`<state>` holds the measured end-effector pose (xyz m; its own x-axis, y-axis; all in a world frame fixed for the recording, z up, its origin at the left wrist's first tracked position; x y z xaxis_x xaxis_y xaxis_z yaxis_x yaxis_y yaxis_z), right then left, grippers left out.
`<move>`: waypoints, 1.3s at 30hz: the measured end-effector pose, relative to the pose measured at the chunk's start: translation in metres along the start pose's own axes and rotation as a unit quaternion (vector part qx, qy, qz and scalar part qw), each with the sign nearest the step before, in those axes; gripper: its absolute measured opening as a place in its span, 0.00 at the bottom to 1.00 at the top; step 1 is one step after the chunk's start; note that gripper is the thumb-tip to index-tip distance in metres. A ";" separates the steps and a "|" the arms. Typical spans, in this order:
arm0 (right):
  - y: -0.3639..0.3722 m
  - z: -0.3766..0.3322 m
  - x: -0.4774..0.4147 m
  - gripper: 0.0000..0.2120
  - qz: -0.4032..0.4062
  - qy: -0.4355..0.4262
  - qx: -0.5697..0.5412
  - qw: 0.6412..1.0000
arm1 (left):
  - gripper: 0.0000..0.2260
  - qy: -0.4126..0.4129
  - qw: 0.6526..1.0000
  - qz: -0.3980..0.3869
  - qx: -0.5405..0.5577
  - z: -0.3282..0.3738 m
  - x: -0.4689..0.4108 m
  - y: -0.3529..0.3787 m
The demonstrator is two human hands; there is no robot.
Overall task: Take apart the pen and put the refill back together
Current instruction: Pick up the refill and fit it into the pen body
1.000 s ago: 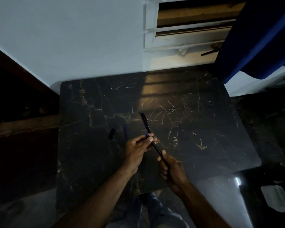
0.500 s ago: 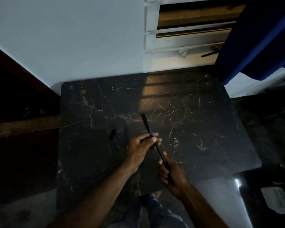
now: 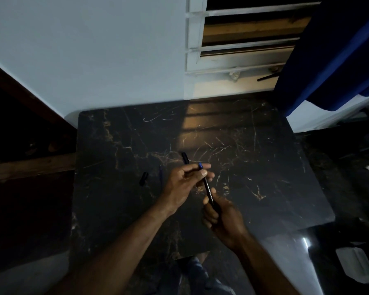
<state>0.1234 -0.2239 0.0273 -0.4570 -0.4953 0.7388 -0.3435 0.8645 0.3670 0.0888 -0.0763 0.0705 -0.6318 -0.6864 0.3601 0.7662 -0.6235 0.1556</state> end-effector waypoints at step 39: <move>0.053 -0.033 -0.001 0.16 -0.005 -0.125 0.048 0.991 | 0.16 0.098 0.830 0.262 -0.483 -0.053 -0.069 -0.165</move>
<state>0.1328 -0.1745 0.0643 -0.6381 -0.5200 0.5678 -0.4206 0.8531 0.3087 -0.0001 0.0546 -0.0287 -0.3203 -0.9470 -0.0254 0.5495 -0.1639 -0.8192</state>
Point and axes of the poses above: each hand's wrist, its own x-axis away from the middle knuckle, its own y-axis out of the palm, z = x × y, the point moved 6 cm from there along -x, towards the middle knuckle, and after that the axes turned 15 degrees about z, right-handed, at the moved point
